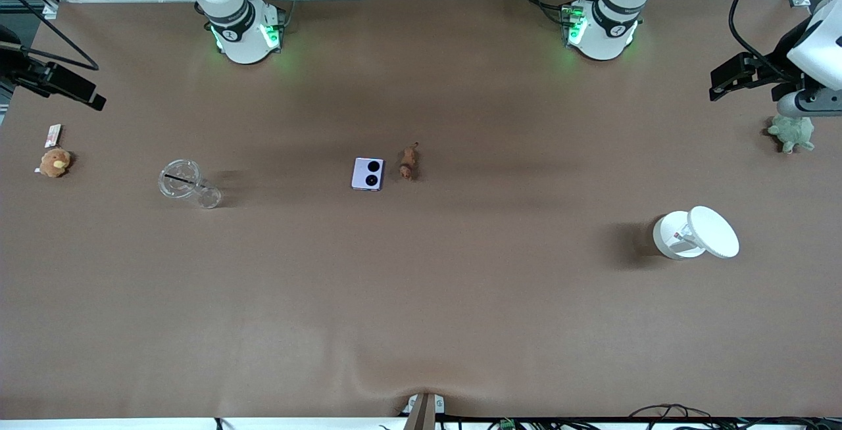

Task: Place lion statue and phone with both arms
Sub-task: 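Move the left gripper toward the brown lion figurine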

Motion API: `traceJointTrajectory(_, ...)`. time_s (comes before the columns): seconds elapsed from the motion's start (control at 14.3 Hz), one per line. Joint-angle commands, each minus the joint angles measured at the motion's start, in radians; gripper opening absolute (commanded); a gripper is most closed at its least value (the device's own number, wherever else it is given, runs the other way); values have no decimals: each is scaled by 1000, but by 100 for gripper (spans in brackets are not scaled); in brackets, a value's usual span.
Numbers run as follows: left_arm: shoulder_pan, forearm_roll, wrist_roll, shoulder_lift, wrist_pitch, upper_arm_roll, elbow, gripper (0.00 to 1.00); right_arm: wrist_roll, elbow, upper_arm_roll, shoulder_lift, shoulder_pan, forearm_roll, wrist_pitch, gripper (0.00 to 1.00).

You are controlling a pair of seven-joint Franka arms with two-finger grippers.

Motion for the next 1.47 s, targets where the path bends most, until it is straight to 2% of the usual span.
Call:
traceJointTrajectory(0.0,5,-12,9,-3,-15,-3,12,100,-93,-23,13,-21,-8,-17,-7,100)
traceJointTrajectory(0.49,-21,-59,-96,37,-15,-8,41,100,-93,-25,13,-20,-5,-21,-15,100)
traceJointTrajectory(0.7,-75,-102,-186,69,-13,-9,41,100,-93,-25,13,-18,-7,-21,-15,100)
traceJointTrajectory(0.91,-147,-154,-289,122,-7,-17,41,100,-93,-25,13,-20,-8,-21,-27,100)
traceJointTrajectory(1.12,-277,-151,-379,190,14,-29,38,100,-93,-23,11,-20,-11,-21,-35,100)
traceJointTrajectory(1.4,-435,-154,-536,288,154,-29,38,100,-91,-23,11,-18,-7,-18,-35,100)
